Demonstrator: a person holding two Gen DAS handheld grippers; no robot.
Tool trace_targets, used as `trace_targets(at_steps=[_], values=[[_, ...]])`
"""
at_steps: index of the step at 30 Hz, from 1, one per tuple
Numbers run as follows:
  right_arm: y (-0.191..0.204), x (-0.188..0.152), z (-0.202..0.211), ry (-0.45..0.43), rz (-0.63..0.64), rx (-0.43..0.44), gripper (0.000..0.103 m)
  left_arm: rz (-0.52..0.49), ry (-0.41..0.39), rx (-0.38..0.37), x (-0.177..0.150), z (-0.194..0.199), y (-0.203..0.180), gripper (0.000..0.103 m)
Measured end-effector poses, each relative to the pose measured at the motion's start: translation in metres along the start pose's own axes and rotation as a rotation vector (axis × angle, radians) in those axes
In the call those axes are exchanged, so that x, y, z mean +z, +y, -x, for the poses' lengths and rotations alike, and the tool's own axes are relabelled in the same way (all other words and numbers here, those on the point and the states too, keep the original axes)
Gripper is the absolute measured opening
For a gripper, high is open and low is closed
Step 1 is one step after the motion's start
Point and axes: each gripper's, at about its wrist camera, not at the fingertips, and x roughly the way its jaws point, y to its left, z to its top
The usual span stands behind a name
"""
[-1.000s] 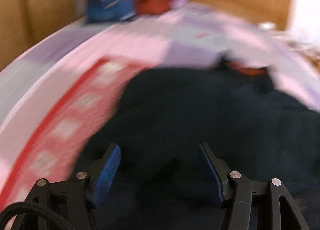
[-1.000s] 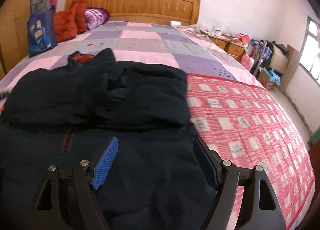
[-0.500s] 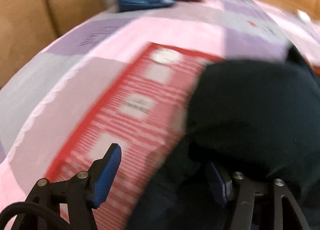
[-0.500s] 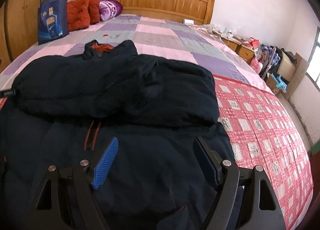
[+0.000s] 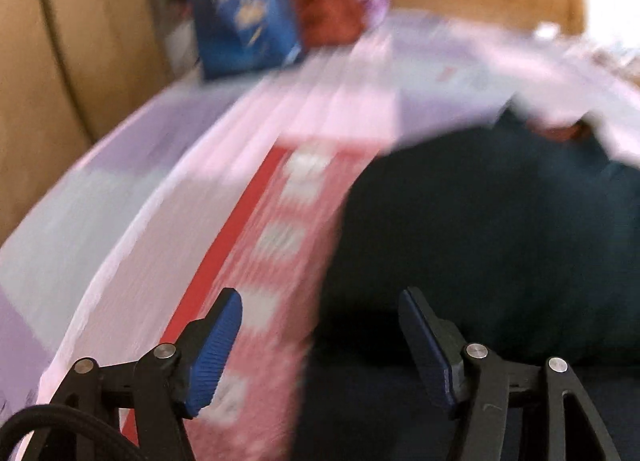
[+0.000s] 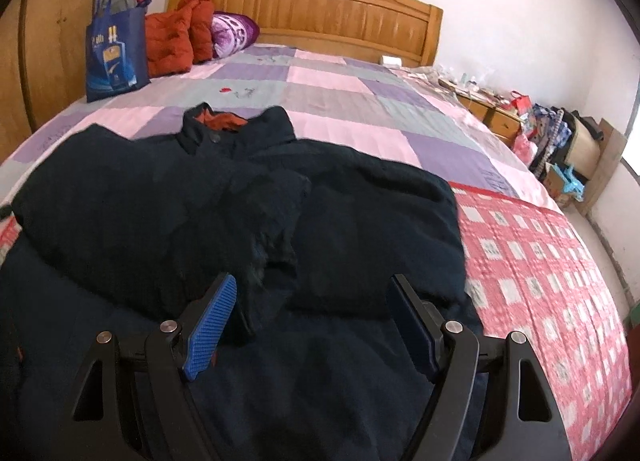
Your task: Fold large clothes
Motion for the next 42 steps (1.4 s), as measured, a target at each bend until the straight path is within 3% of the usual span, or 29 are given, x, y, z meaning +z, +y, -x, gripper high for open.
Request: trace_targets(at_steps=[3,6,8,10,12,14,17,20,23,26,27,28,31,33,37,38,40,42], values=[[0.014,0.025,-0.01,-0.039,-0.006,0.027,0.081,-0.027,-0.021,-0.154,0.031,-0.002,-0.036,0.071],[0.047,0.059,-0.031,-0.072,0.028,0.1,0.081,-0.1,0.009,-0.234,0.05,-0.031,-0.081,0.071],[0.072,0.071,-0.048,-0.045,0.096,0.116,0.081,-0.175,0.067,-0.185,0.048,-0.062,-0.105,0.071],[0.088,0.075,-0.074,0.025,0.157,0.091,0.081,-0.189,0.13,-0.153,0.041,-0.1,-0.106,0.076],[0.074,0.072,-0.095,0.092,0.144,0.027,0.081,-0.17,0.143,-0.124,0.037,-0.117,-0.095,0.076],[0.029,0.069,-0.098,0.124,0.003,0.012,0.081,-0.134,0.142,-0.107,0.039,-0.123,-0.081,0.076],[-0.029,0.059,-0.084,0.12,-0.174,0.11,0.084,-0.14,0.13,-0.123,0.031,-0.117,-0.076,0.076],[-0.057,0.049,-0.087,0.175,-0.265,0.211,0.087,-0.141,0.111,-0.111,0.024,-0.108,-0.08,0.076],[-0.053,0.046,-0.098,0.234,-0.262,0.283,0.087,-0.095,0.112,-0.116,0.026,-0.104,-0.077,0.076],[-0.033,0.048,-0.108,0.245,-0.18,0.262,0.087,-0.093,0.109,-0.13,0.028,-0.098,-0.079,0.076],[-0.029,0.05,-0.115,0.258,-0.188,0.28,0.077,-0.099,0.108,-0.133,0.03,-0.097,-0.079,0.076],[-0.028,0.048,-0.117,0.264,-0.191,0.315,0.036,-0.105,0.107,-0.136,0.03,-0.095,-0.079,0.076],[-0.015,0.063,-0.119,0.229,-0.159,0.345,0.017,-0.122,0.092,-0.14,0.035,-0.09,-0.081,0.077],[-0.013,0.081,-0.117,0.181,-0.14,0.324,0.015,-0.136,0.062,-0.128,0.042,-0.087,-0.082,0.077],[-0.011,0.129,-0.1,-0.009,-0.065,0.253,0.015,-0.117,0.006,-0.078,0.052,-0.092,-0.079,0.078],[-0.01,0.135,-0.106,-0.01,-0.039,0.204,0.015,-0.126,0.059,-0.042,0.049,-0.107,-0.08,0.078],[-0.008,0.131,-0.134,0.084,0.01,0.135,0.02,-0.093,0.121,-0.044,0.042,-0.12,-0.075,0.078],[-0.006,0.118,-0.155,0.197,0.062,0.077,0.023,-0.068,0.109,-0.049,0.042,-0.115,-0.072,0.078]])
